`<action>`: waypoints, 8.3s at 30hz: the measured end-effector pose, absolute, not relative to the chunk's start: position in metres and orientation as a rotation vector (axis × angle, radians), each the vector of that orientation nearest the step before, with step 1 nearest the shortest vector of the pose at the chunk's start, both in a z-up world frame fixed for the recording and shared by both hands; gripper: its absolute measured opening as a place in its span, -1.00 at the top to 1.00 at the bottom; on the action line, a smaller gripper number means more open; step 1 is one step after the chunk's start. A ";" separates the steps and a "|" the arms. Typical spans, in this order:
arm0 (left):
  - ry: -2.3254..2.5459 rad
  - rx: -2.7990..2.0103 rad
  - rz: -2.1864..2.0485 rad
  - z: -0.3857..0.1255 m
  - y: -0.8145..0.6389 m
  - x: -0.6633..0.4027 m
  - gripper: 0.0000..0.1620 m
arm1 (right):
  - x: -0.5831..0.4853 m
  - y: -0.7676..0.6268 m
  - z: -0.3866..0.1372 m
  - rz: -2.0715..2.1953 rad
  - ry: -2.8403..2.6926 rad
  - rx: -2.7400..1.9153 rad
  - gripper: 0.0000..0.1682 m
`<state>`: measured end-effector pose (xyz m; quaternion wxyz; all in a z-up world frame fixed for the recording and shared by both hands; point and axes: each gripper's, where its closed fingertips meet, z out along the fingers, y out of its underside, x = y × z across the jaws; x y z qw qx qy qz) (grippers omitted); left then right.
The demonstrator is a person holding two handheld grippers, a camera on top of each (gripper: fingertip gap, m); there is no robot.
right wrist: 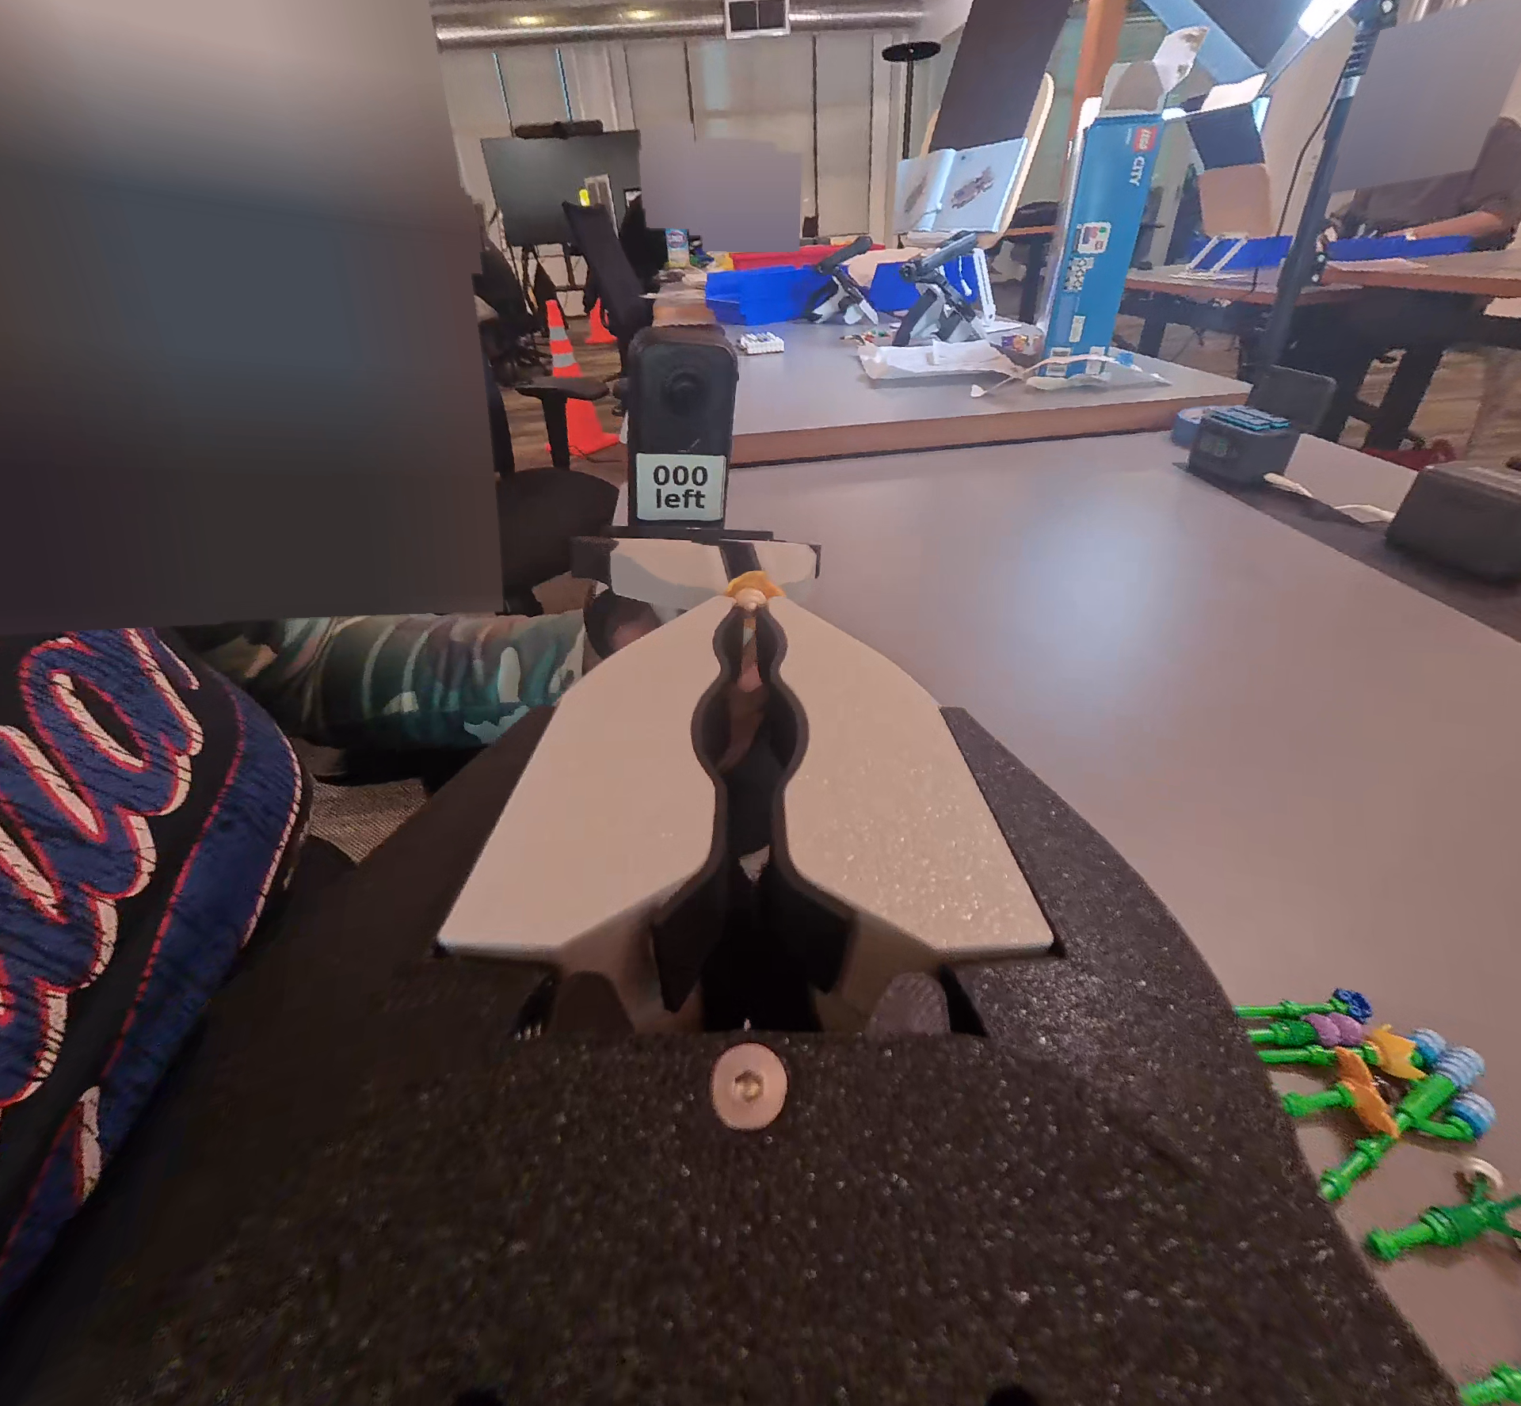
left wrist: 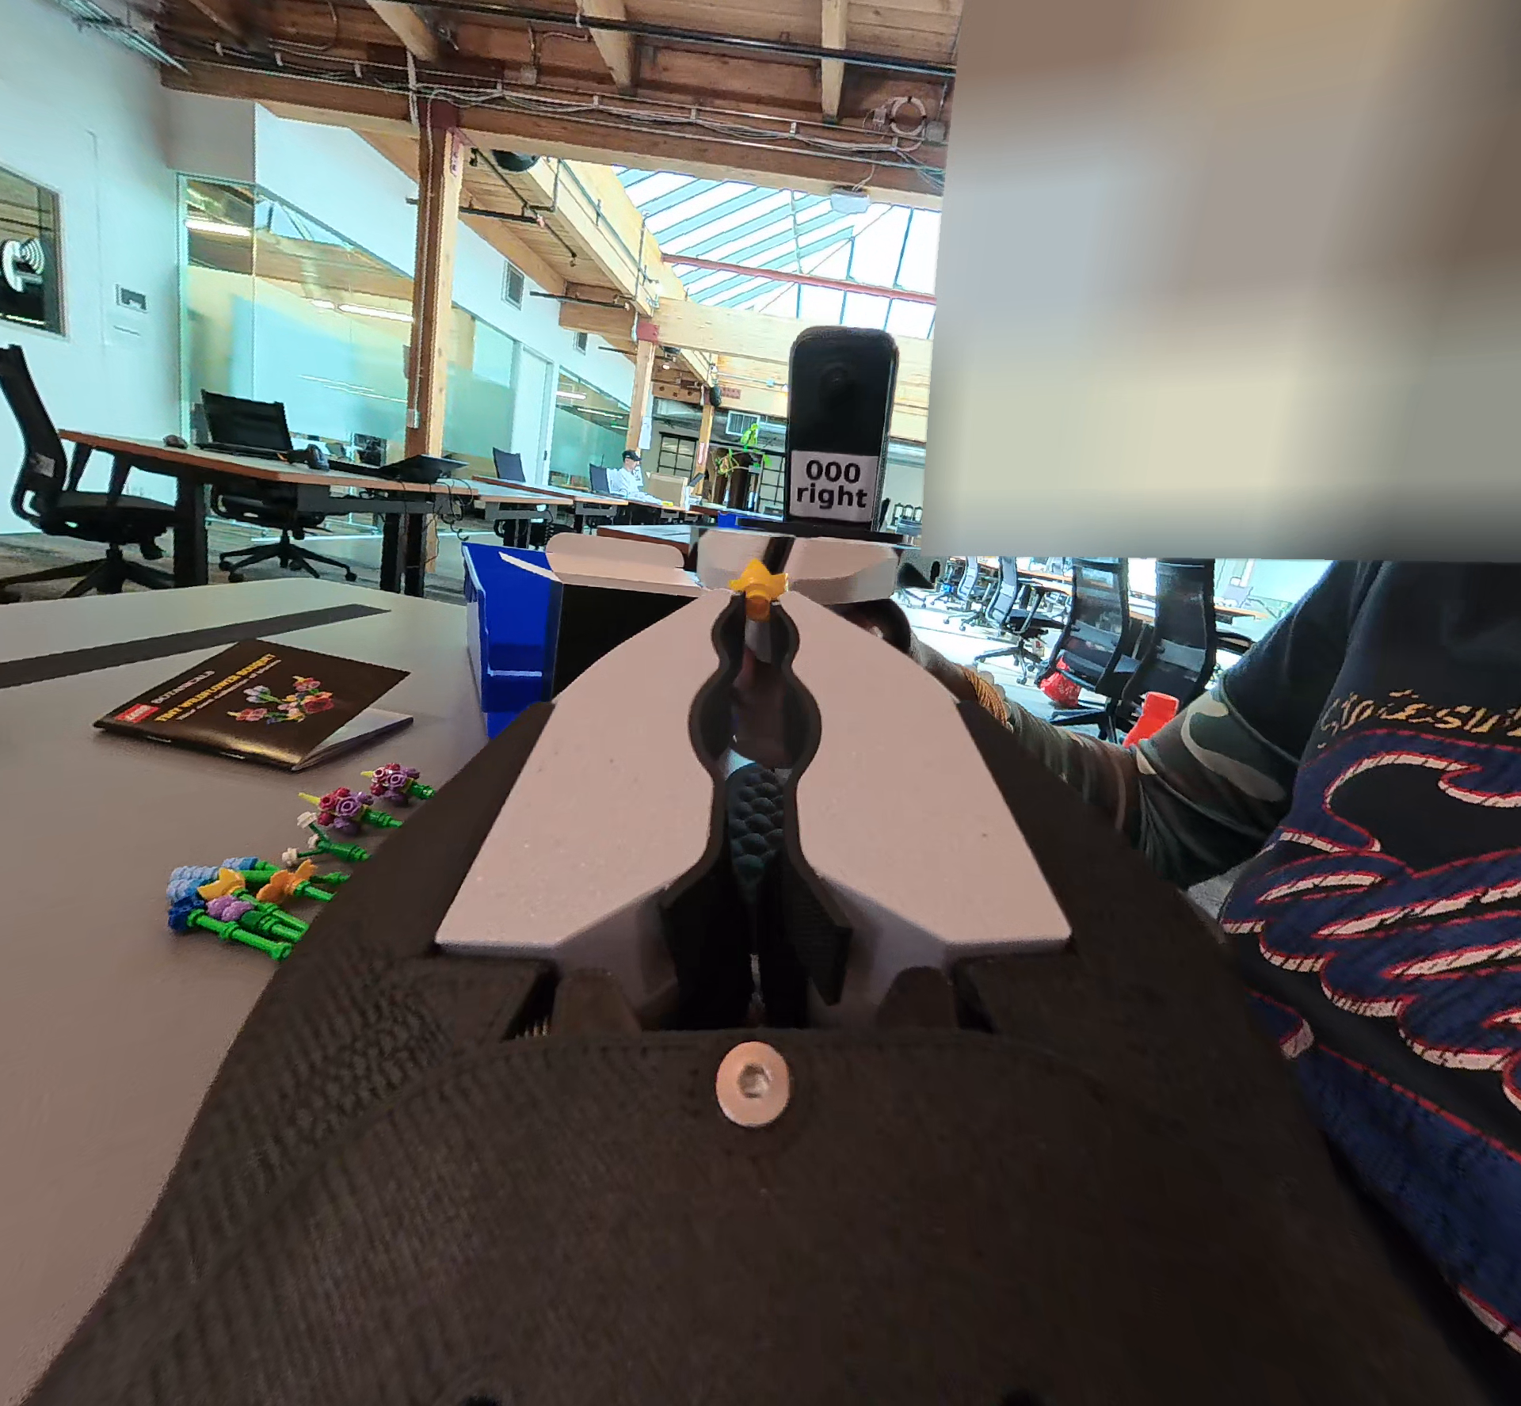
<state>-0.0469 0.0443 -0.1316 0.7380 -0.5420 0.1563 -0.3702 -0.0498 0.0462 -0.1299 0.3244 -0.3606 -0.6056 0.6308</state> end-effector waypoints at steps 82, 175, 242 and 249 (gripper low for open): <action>0.386 -1.202 -0.478 -0.143 0.050 -0.048 0.51 | -0.024 0.083 -0.115 1.311 -1.754 -1.069 0.83; 0.714 -1.463 -0.007 -0.189 0.068 -0.023 0.96 | -0.021 0.062 -0.176 0.998 -2.162 -0.971 0.94; 0.463 -1.364 0.253 -0.169 0.068 -0.075 0.71 | 0.030 0.210 -0.113 0.288 -1.456 -1.351 0.96; 0.385 -1.357 0.176 -0.164 0.067 -0.083 0.72 | 0.077 0.257 -0.134 0.163 -1.371 -1.626 0.93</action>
